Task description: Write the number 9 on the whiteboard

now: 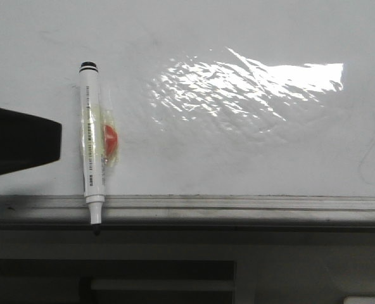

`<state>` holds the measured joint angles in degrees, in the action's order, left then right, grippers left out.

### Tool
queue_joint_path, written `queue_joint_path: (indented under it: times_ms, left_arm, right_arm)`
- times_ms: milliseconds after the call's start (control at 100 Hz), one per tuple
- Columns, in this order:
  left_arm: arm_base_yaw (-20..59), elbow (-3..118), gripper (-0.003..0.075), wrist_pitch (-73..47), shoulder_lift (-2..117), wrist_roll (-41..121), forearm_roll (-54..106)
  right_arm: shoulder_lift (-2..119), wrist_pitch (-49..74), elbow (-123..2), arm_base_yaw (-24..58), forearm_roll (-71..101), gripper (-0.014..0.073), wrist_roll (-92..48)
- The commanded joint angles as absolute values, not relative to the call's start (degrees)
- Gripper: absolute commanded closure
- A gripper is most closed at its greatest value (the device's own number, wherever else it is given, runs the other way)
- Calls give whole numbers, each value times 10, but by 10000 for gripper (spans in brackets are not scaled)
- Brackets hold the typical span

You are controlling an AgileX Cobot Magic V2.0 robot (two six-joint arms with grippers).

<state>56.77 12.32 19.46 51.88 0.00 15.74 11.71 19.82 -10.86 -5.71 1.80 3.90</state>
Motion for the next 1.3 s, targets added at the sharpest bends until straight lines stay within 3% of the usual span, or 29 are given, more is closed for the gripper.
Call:
queue_joint_path:
  times_ms: [0,760,880,1080,1290]
  left_arm:
    - [586,142,353,291,554,-28,169]
    - [596,142,357,457,746,-147,173]
    - [596,142,440,457,750,-155,179]
    - [596,142,741,457,750,-158,179]
    - [596,142,741,459,750,-161,137]
  right_arm:
    - [127,161,-130,-56,16,655,35]
    - [127,161,-130,-35,16,655,35]
    - [127,161,-130,-24,16,655,35]
    - [127,169,-130,23,16,655,35]
    - [146,218,-159,105,16,655,35]
